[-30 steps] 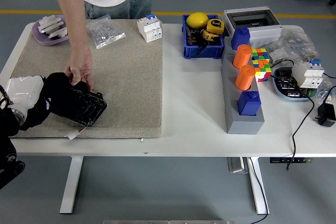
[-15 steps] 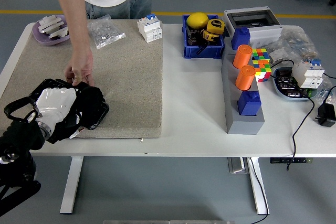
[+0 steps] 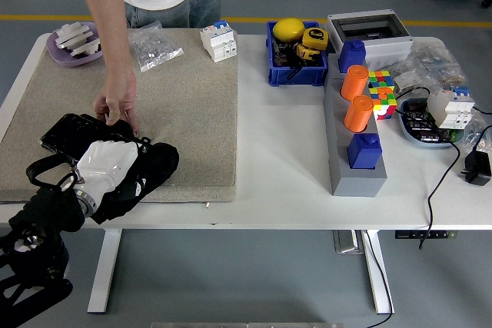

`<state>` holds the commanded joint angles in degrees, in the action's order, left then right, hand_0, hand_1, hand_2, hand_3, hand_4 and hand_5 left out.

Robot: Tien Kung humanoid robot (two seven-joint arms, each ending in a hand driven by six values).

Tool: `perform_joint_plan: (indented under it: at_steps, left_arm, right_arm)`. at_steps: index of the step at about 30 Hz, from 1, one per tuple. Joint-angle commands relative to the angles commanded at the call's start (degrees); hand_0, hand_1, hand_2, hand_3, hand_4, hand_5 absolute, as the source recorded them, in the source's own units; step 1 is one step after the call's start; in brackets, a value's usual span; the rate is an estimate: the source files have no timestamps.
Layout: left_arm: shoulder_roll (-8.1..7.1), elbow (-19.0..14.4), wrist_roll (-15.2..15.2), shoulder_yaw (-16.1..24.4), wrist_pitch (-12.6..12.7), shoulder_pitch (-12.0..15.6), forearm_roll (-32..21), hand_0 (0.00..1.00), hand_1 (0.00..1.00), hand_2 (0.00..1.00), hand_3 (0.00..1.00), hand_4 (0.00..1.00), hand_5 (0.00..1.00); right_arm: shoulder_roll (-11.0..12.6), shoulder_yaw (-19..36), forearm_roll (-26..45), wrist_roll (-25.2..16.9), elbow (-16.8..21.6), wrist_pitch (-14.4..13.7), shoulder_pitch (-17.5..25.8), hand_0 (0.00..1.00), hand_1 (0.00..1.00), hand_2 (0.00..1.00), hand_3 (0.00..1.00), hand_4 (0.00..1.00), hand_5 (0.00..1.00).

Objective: Pick the rag up,wipe the panel,place it on the desk

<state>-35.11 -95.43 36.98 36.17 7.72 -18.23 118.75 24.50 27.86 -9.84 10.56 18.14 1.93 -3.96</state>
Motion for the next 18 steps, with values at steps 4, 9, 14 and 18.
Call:
perform_joint_plan:
  at_steps: [4, 9, 14, 18]
  left_arm:
    - [-0.03, 1.5, 0.0, 0.6, 0.3, -0.1, 0.0, 0.238, 0.210, 0.510, 0.548, 0.538, 0.019]
    - [-0.29, 3.7, 0.0, 1.5, 0.7, -0.2, 0.1, 0.239, 0.209, 0.510, 0.547, 0.545, 0.031]
    - [-0.86, 5.7, 0.0, 2.9, 1.5, -0.3, 0.9, 0.239, 0.205, 0.506, 0.545, 0.536, 0.031]
    - [-1.41, 8.0, 0.0, 4.4, 1.9, -0.6, 1.1, 0.239, 0.204, 0.507, 0.546, 0.537, 0.034]
  right_arm:
    - [0.0, -0.1, 0.0, 0.0, 0.0, 0.0, 0.0, 0.811, 0.680, 0.703, 0.659, 0.989, 0.775]
    - [0.0, 0.1, -0.2, 0.0, 0.1, -0.1, -0.1, 0.811, 0.679, 0.703, 0.659, 0.989, 0.777]
    - [0.0, 0.0, -0.2, 0.0, 0.1, -0.1, -0.1, 0.811, 0.680, 0.702, 0.659, 0.988, 0.776]
    - [0.0, 0.1, -0.4, 0.1, 0.2, -0.1, 0.0, 0.812, 0.680, 0.702, 0.659, 0.988, 0.776]
